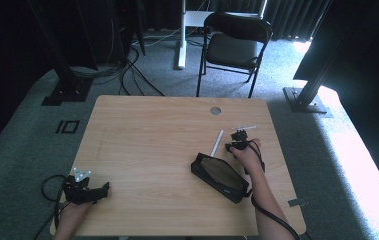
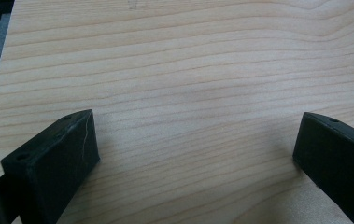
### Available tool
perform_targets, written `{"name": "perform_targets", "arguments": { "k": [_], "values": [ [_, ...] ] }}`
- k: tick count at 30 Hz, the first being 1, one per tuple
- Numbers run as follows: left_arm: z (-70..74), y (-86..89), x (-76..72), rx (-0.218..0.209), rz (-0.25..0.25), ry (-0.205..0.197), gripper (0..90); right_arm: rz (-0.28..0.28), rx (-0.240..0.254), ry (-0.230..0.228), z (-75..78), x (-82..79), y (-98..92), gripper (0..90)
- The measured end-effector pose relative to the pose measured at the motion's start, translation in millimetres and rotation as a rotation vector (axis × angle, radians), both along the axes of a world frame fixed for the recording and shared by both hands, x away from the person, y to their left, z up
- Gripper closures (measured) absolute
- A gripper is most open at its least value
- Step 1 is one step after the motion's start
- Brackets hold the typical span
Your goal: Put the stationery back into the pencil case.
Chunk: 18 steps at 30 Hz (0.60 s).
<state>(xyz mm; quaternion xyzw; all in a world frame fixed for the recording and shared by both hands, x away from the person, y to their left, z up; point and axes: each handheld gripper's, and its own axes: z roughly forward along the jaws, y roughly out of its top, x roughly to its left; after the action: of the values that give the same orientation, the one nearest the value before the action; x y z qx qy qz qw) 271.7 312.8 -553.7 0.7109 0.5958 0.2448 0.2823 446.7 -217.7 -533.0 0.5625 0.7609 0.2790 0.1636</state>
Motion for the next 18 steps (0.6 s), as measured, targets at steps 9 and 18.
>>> {"name": "perform_targets", "arguments": {
  "k": [9, 18],
  "values": [
    [0.0, 0.0, 0.0, 0.000, 0.000, 0.000, 0.4, 0.007, 0.008, 0.003, 7.2, -8.2, -9.4, 68.2],
    [0.0, 0.0, 0.0, 0.000, 0.000, 0.000, 0.4, 0.033, 0.021, -0.021, 20.8, -22.4, -22.3, 68.2]
  ]
}}
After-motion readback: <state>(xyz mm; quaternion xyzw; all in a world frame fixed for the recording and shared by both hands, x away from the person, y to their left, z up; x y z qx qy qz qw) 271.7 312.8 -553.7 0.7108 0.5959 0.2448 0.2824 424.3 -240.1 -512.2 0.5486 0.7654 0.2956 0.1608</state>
